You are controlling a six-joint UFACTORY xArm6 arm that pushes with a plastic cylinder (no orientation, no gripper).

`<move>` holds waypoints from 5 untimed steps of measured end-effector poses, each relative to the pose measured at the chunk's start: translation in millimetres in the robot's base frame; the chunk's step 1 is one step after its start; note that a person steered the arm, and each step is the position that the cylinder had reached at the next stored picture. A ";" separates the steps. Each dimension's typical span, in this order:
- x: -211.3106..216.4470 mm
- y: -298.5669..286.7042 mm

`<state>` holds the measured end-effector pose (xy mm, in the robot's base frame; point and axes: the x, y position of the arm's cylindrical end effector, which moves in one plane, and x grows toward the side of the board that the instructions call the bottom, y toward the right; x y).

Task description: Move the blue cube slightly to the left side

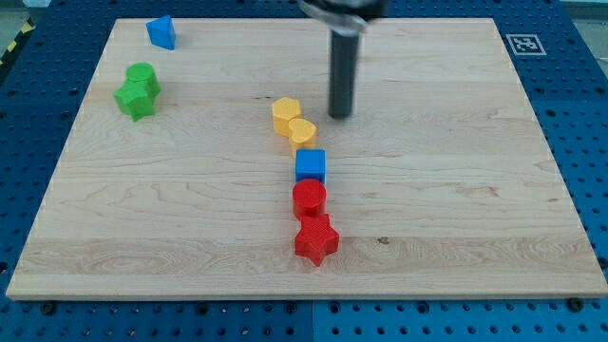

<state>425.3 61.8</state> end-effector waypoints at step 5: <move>64.7 -66.3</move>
